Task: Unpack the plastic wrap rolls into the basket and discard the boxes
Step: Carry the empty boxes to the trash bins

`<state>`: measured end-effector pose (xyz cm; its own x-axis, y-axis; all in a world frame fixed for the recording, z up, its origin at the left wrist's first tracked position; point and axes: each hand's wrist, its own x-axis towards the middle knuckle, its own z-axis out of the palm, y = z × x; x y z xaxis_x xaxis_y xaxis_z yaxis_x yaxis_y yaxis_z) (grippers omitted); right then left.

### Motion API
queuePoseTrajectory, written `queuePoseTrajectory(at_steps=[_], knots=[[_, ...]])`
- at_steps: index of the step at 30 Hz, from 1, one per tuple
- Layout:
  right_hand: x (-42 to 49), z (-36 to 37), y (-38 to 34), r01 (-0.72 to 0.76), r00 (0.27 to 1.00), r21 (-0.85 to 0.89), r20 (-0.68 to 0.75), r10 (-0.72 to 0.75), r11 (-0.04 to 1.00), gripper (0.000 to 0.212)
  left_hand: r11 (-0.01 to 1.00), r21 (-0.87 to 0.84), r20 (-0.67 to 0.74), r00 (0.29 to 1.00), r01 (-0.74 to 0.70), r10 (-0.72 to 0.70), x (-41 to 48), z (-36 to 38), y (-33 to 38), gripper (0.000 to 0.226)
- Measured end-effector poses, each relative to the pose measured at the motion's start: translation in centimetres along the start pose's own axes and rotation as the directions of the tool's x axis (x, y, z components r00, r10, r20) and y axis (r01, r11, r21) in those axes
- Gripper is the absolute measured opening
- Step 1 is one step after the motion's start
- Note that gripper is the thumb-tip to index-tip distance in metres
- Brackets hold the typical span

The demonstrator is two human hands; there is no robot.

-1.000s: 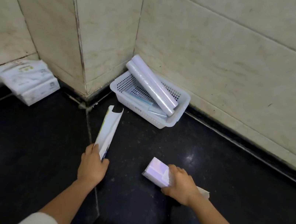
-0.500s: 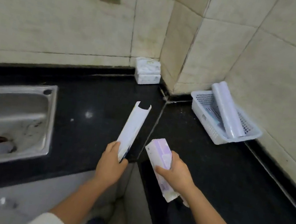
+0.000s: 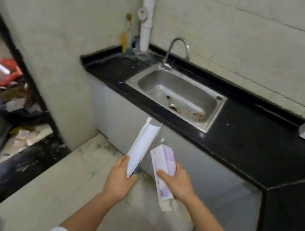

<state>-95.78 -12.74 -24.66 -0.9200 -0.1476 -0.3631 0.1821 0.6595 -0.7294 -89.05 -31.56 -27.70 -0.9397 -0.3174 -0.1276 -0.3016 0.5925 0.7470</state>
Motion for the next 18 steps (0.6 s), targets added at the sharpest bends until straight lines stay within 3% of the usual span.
queuePoseTrajectory(at_steps=[9,12,15,18], knots=[[-8.6,25.3,-13.5,0.122,0.945,-0.05,0.312,-0.1,0.991,0.055,0.937,-0.143,-0.21,0.916,0.318,-0.343,-13.4,-18.4,-21.0,0.056],[-13.2,35.0,-16.5,0.091,0.892,-0.029,0.446,-0.069,0.995,0.053,0.869,-0.17,-0.231,0.839,0.464,-0.493,-19.1,-24.5,-28.7,0.057],[-16.7,43.3,-18.9,0.068,0.825,-0.063,0.565,-0.021,0.996,0.053,0.788,-0.175,-0.201,0.762,0.591,-0.616,-24.1,-29.2,-34.9,0.041],[-19.0,50.4,-20.8,0.063,0.76,-0.107,0.65,0.022,0.992,0.053,0.692,-0.235,-0.174,0.671,0.683,-0.721,-28.0,-31.9,-40.1,0.044]])
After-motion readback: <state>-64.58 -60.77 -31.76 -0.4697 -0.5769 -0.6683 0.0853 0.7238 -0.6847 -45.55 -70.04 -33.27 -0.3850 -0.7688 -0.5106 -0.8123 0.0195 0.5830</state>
